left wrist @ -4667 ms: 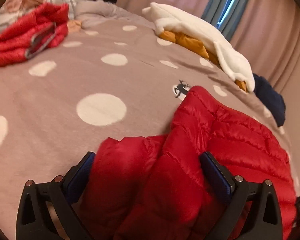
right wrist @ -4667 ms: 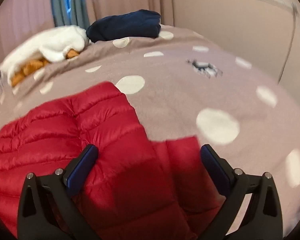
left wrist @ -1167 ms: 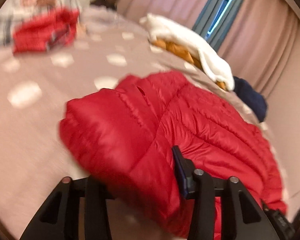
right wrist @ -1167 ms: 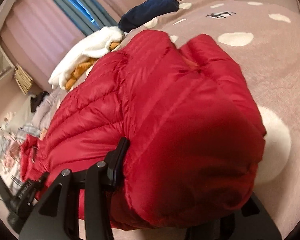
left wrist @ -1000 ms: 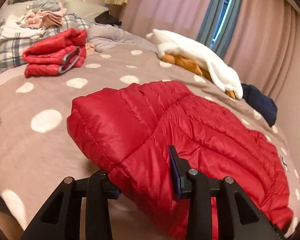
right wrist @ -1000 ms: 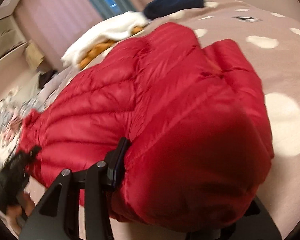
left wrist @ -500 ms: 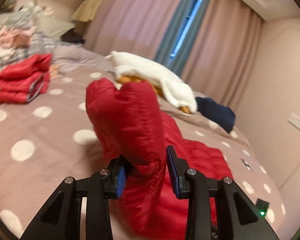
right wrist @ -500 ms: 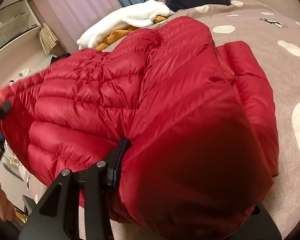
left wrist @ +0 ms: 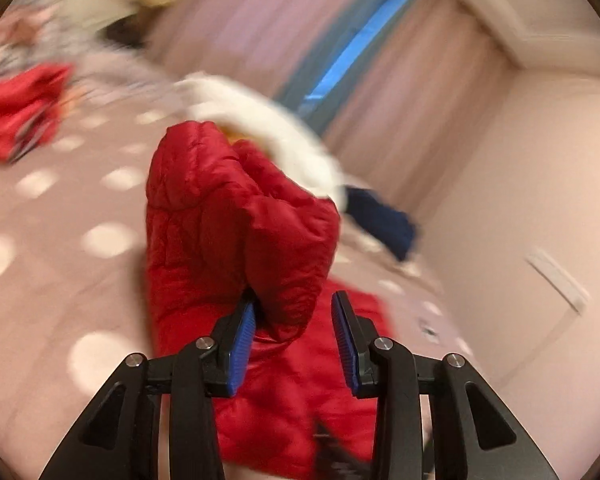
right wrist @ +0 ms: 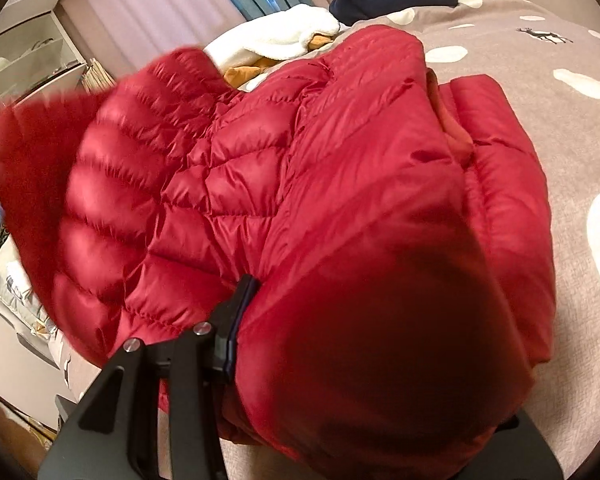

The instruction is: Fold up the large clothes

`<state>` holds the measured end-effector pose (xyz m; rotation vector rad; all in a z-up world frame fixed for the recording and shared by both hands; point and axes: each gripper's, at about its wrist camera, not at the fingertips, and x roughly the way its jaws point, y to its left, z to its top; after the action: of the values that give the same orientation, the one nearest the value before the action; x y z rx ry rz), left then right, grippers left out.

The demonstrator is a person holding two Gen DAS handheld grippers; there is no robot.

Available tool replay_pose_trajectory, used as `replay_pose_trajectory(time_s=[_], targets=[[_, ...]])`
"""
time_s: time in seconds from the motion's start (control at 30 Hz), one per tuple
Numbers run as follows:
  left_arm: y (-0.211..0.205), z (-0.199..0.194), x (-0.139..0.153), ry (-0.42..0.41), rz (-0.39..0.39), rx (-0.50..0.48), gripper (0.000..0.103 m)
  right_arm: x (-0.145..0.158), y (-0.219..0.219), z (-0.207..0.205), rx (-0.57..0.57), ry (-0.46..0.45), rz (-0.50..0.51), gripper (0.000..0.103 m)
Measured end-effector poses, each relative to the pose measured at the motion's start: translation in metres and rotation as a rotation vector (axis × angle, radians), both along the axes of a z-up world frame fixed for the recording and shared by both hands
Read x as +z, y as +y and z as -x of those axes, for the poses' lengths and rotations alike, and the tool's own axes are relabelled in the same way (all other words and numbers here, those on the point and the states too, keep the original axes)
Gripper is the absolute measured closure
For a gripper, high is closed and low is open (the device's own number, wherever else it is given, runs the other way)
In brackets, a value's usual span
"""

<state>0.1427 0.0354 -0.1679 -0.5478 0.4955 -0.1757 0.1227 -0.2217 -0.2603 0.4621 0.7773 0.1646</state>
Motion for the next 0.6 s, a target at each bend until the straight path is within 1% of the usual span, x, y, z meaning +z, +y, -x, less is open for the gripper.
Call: replay_pose_trajectory(time_s=[0.03,0.1,0.13,0.17,0.2,0.23,0.27,0.3,0.37,0.4,0.43,0.5,0.53,0.57,0.6], targets=[[0.015,-0.001,-0.011,0.03,0.008,0.063,0.066,0.0,0.0,0.001,0.005,-0.002,-0.001,0.062],[0.04,0.0,-0.027,0.087,-0.027,0.184,0.058,0.0,0.001,0.002,0.01,-0.007,-0.005,0.06],[0.055,0.001,-0.036,0.128,-0.056,0.247,0.057,0.0,0.001,0.002,0.01,-0.008,-0.006,0.06],[0.066,0.002,-0.044,0.163,-0.061,0.275,0.057,0.0,0.001,0.002,0.011,-0.009,-0.006,0.06],[0.08,0.002,-0.054,0.2,-0.03,0.283,0.057,0.001,0.002,0.002,0.012,-0.01,-0.004,0.059],[0.094,0.003,-0.064,0.226,0.029,0.285,0.057,0.001,0.003,0.002,0.012,-0.011,-0.002,0.059],[0.107,0.004,-0.074,0.259,0.095,0.289,0.05,0.001,0.003,0.002,0.013,-0.011,-0.001,0.059],[0.112,0.006,-0.081,0.284,0.133,0.293,0.036,0.001,0.003,0.002,0.012,-0.01,0.0,0.058],[0.121,0.007,-0.098,0.344,0.193,0.312,0.019,0.001,0.004,0.002,0.012,-0.012,0.004,0.057],[0.12,0.008,-0.103,0.349,0.227,0.304,0.018,0.001,0.004,0.002,0.011,-0.012,0.006,0.057],[0.122,0.008,-0.106,0.329,0.265,0.284,0.018,0.001,0.005,0.002,0.011,-0.012,0.005,0.057],[0.119,0.004,-0.107,0.294,0.307,0.214,0.018,0.001,0.001,0.0,0.011,-0.012,0.003,0.057],[0.117,-0.002,-0.106,0.282,0.352,0.137,0.018,0.001,0.001,0.0,0.011,-0.012,0.003,0.057],[0.116,-0.012,-0.11,0.271,0.423,0.048,0.018,0.001,0.001,0.0,0.011,-0.013,0.003,0.057],[0.113,-0.024,-0.116,0.267,0.525,-0.036,0.021,0.001,0.001,0.001,0.011,-0.015,0.002,0.057]])
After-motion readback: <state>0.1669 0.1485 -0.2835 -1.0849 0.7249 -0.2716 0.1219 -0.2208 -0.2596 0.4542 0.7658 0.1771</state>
